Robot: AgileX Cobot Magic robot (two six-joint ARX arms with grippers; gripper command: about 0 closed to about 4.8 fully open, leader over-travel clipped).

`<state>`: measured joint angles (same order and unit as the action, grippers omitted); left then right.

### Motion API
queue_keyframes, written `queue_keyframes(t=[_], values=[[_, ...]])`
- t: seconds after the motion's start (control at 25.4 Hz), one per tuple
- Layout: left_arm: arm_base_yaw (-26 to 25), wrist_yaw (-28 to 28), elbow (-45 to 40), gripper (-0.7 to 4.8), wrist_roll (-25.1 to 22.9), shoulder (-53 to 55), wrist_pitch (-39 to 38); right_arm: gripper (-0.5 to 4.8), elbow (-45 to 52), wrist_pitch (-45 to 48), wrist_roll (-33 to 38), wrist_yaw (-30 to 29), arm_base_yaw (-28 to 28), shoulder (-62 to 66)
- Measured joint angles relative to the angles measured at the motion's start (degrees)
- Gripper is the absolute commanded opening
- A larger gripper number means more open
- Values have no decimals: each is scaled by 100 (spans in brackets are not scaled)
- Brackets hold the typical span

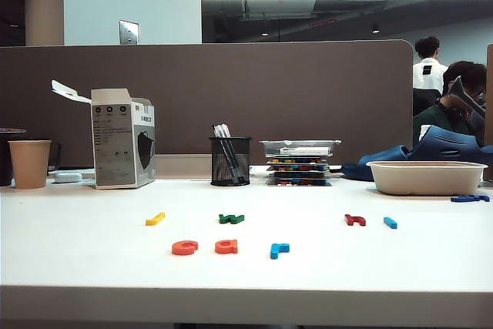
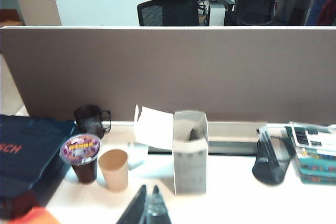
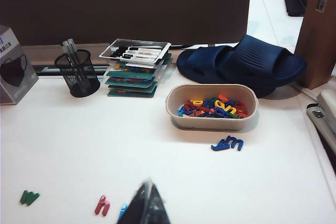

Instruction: Select the appropriate letters from the row of letter magnets placed on the table to arrange into the word "car".

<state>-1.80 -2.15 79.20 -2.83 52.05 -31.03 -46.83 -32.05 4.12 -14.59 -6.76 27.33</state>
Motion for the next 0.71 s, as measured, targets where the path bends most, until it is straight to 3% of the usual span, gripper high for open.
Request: queue_keyframes(t=[0.24, 0.43, 0.71], values=[[-7, 94, -1399, -5, -15, -1742, -120, -6, 643, 116, 2, -46, 0, -645], [31, 42, -2465, -5, 236, -3211, -317, -6, 1272, 372, 9, -44, 0, -1377], [31, 74, -3429, -5, 240, -4358, -450, -6, 2406, 894, 205, -66, 0, -2538]])
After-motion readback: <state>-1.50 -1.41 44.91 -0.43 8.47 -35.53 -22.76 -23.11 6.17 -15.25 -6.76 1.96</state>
